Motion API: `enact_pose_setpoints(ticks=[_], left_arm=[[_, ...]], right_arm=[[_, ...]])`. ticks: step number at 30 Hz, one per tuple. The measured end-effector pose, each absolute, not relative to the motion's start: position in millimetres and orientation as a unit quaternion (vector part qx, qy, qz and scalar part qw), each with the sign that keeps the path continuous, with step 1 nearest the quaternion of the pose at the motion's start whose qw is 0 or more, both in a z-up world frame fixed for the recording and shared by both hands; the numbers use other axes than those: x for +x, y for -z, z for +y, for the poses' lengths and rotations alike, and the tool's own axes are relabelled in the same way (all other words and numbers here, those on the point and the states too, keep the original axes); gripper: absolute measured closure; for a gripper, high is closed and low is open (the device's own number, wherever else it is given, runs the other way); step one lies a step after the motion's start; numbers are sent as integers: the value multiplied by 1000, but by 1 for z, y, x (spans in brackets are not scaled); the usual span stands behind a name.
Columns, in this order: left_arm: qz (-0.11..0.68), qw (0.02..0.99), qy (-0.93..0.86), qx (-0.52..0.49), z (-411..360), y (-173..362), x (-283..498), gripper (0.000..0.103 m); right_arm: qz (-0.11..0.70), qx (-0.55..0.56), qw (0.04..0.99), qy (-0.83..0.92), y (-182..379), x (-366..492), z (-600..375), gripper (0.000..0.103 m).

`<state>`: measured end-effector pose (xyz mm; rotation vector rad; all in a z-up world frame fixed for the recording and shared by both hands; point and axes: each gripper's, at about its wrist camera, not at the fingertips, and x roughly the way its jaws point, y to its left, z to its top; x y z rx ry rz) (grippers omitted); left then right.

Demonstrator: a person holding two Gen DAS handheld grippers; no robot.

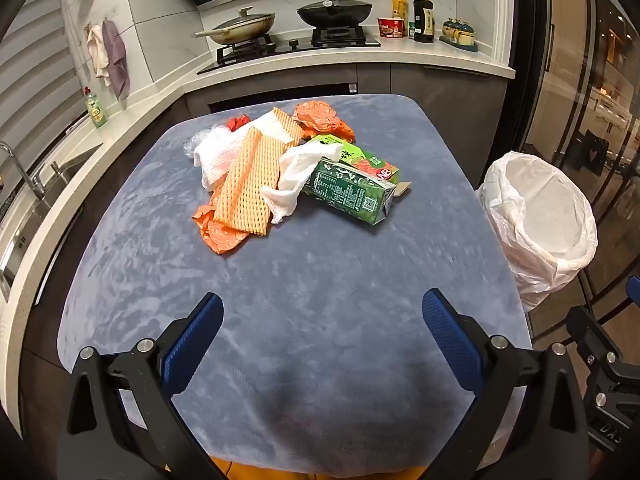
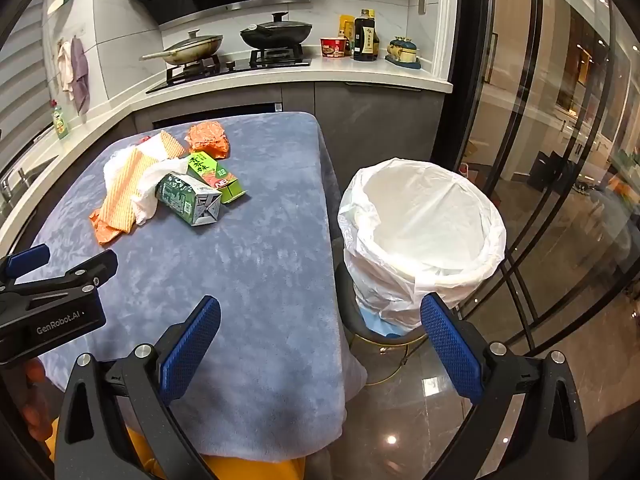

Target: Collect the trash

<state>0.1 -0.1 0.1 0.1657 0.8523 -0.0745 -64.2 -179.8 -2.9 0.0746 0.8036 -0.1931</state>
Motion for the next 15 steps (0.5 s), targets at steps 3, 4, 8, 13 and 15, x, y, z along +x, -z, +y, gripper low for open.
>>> enact_pose_setpoints(ticks=[3, 4, 8, 13, 15], left_arm=[[411, 908, 36, 77, 0, 0, 0, 8], [411, 907, 36, 78, 0, 0, 0, 8], [412, 907, 37, 79, 1, 0, 0, 8], [412, 907, 39, 79, -2, -7, 5, 8], [410, 908, 38, 81, -6, -5, 0, 8]], right_arm=[[391, 36, 915, 94, 3, -64, -180, 7], [391, 36, 915, 94, 3, -64, -180, 7], [391, 37, 915, 94, 2, -64, -180, 7], [391, 36, 915, 94, 2, -63, -180, 7], [392, 35, 915, 94, 2, -63, -180, 7]])
